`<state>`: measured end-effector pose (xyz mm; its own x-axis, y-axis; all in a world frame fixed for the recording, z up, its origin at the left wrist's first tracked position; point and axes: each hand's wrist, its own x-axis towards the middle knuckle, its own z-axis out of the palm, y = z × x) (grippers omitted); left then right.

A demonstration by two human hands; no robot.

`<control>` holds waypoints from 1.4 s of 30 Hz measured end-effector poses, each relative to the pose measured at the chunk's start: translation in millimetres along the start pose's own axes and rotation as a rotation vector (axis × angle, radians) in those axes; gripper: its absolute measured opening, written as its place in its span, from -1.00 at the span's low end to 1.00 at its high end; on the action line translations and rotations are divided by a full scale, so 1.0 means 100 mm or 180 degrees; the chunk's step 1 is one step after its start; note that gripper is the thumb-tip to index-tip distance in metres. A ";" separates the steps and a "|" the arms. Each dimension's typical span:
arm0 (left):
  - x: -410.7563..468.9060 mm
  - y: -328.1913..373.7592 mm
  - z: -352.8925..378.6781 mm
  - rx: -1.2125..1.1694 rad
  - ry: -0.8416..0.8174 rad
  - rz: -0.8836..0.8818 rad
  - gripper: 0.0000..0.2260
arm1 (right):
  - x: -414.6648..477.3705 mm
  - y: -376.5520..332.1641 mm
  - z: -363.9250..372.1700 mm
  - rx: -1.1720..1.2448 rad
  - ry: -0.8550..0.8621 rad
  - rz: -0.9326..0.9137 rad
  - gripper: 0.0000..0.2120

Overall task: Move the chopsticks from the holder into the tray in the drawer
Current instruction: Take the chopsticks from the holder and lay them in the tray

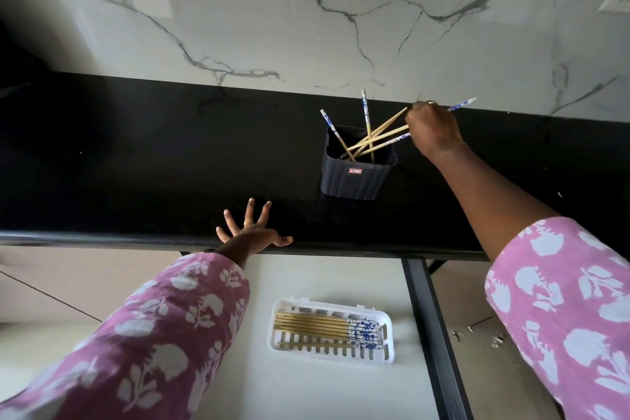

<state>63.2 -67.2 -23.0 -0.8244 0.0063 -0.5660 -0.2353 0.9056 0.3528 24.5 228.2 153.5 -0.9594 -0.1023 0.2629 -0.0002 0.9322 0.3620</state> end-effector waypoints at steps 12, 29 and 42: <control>-0.06 -0.01 0.02 -0.0017 0.0111 0.0042 -0.14 | -0.69 -0.43 0.14 0.1445 0.1164 0.0383 -0.90; -0.03 -0.04 0.06 -0.0136 0.0186 0.0121 -0.15 | -2.42 -1.73 1.40 0.2064 -0.0404 0.0195 -0.81; 0.01 -0.02 0.06 -0.0109 0.0200 0.0052 -0.16 | -2.58 -1.99 1.74 0.1649 -0.2429 0.0274 -0.73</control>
<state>65.9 -66.5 -28.5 -0.8587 -0.0066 -0.5124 -0.2380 0.8906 0.3875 222.7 129.9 -141.8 -0.8878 0.0596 -0.4563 0.1302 0.9836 -0.1248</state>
